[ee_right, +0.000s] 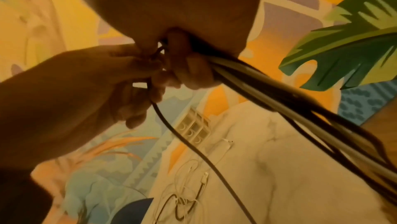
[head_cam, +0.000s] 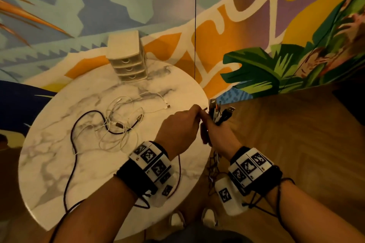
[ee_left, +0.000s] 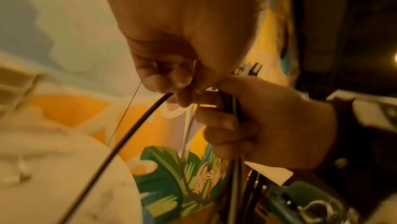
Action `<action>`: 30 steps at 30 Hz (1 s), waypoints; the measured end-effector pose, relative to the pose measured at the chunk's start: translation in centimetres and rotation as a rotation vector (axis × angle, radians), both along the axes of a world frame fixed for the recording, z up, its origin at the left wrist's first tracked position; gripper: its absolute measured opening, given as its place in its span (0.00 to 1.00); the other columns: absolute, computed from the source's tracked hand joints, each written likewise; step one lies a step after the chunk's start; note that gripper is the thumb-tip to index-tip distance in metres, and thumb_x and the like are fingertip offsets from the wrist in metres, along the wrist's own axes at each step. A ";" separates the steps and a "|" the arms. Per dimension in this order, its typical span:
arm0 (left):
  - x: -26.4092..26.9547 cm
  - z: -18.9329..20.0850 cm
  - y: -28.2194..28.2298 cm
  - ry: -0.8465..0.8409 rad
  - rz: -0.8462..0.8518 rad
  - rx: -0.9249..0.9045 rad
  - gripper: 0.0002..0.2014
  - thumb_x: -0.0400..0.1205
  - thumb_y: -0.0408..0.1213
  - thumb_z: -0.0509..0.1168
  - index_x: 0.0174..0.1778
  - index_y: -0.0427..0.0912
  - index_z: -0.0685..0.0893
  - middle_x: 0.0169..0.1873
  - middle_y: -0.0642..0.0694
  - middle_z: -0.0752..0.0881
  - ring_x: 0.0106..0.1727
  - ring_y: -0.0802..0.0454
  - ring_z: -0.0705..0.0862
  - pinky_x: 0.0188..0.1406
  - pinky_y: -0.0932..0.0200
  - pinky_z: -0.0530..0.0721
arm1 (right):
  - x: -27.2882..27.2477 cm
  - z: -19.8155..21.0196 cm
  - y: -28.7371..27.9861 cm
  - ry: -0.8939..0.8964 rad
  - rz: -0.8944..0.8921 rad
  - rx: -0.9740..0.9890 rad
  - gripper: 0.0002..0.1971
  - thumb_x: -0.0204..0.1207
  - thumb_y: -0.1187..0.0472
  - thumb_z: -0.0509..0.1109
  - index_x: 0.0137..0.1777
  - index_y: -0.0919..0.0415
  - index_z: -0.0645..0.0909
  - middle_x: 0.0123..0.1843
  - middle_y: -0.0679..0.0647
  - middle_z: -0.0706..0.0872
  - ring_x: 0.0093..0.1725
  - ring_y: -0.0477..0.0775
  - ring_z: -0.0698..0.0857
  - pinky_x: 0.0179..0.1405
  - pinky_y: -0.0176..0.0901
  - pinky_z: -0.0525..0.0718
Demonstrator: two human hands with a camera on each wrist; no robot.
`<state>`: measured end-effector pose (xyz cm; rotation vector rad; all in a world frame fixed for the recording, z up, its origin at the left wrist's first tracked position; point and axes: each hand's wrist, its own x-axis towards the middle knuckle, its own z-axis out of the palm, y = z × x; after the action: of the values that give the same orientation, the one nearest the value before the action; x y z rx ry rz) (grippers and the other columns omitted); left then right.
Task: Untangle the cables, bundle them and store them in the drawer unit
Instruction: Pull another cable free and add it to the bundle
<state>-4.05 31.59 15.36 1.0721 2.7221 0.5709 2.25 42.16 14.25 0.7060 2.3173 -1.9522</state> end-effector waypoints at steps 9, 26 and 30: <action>1.8 1.6 3.2 -0.478 0.027 0.364 0.18 0.86 0.37 0.54 0.73 0.50 0.66 0.32 0.40 0.85 0.22 0.49 0.80 0.24 0.49 0.83 | 1.2 0.1 3.8 0.220 -0.291 -0.114 0.21 0.85 0.48 0.55 0.47 0.61 0.85 0.22 0.54 0.71 0.17 0.44 0.68 0.21 0.39 0.67; 3.5 -5.7 7.6 -0.940 0.075 0.473 0.05 0.85 0.28 0.57 0.50 0.36 0.78 0.28 0.38 0.80 0.16 0.53 0.79 0.16 0.60 0.80 | 6.6 -0.3 10.3 0.244 -0.582 0.029 0.26 0.82 0.47 0.59 0.25 0.60 0.73 0.14 0.45 0.71 0.17 0.41 0.68 0.18 0.27 0.66; 4.1 -12.6 5.8 -0.777 0.013 -0.113 0.08 0.85 0.33 0.57 0.57 0.37 0.77 0.50 0.34 0.83 0.39 0.44 0.86 0.39 0.51 0.84 | 7.0 -0.4 11.2 0.207 -0.600 0.068 0.26 0.82 0.47 0.59 0.23 0.58 0.69 0.15 0.45 0.68 0.16 0.41 0.66 0.17 0.30 0.66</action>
<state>0.10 37.39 2.73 0.6186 2.0475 0.6526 9.28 53.38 13.86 1.4039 2.5050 -2.2614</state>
